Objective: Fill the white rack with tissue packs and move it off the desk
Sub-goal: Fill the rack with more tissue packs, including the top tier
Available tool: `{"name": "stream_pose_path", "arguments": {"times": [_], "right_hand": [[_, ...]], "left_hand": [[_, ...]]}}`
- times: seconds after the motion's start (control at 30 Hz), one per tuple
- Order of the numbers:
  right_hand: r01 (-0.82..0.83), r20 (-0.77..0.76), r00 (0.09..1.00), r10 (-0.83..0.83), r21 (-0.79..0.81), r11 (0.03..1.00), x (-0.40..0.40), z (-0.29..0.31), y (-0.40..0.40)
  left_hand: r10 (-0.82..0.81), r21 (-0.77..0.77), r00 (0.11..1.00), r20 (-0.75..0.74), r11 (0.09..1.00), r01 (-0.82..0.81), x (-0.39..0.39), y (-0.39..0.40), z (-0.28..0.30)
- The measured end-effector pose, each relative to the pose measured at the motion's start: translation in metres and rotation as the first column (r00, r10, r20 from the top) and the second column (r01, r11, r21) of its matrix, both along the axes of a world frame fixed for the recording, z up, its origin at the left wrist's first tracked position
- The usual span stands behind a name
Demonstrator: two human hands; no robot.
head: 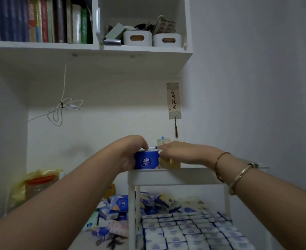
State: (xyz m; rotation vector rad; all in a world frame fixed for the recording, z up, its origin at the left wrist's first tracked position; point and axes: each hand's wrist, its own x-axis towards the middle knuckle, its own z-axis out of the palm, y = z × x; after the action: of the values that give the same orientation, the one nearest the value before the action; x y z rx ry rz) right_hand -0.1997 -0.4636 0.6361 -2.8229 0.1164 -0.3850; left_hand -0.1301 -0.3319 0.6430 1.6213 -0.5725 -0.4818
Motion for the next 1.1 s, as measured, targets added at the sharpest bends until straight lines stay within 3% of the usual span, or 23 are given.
{"name": "stream_pose_path", "arguments": {"times": [0.1,0.2,0.33,0.43,0.57,0.73,0.9,1.1], "right_hand": [[0.000,0.000,1.000,0.000,0.206,0.979,-0.016,0.006,0.002],[-0.010,0.228,0.973,-0.042,0.222,0.975,-0.025,-0.001,0.003],[-0.138,0.660,0.750,-0.038,0.213,0.967,-0.038,-0.020,0.010],[-0.148,0.746,0.664,0.047,0.070,0.987,-0.054,-0.039,0.023],[-0.149,0.722,0.663,0.199,-0.134,0.980,-0.065,-0.071,0.034],[-0.144,0.579,0.760,0.295,-0.293,0.945,-0.054,-0.122,0.033],[-0.074,0.481,0.867,0.128,-0.130,0.989,-0.001,-0.169,0.007],[0.114,0.216,0.967,-0.134,0.102,0.988,0.105,-0.193,-0.037]], "left_hand": [[-0.007,-0.024,1.000,-0.019,1.000,0.006,-0.002,0.000,0.000],[0.049,-0.123,0.997,-0.054,0.991,-0.055,0.006,0.005,-0.001],[0.178,-0.215,0.981,0.074,0.964,-0.158,0.018,0.023,-0.011],[0.247,-0.258,0.961,0.122,0.943,-0.210,0.023,0.042,-0.020],[0.254,-0.211,0.959,0.123,0.951,-0.225,0.030,0.060,-0.048],[0.264,-0.143,0.962,0.076,0.957,-0.251,0.050,0.058,-0.091],[0.351,-0.091,0.932,0.094,0.935,-0.343,0.094,0.037,-0.152],[0.444,-0.066,0.884,0.147,0.896,-0.440,0.144,0.021,-0.229]]}}
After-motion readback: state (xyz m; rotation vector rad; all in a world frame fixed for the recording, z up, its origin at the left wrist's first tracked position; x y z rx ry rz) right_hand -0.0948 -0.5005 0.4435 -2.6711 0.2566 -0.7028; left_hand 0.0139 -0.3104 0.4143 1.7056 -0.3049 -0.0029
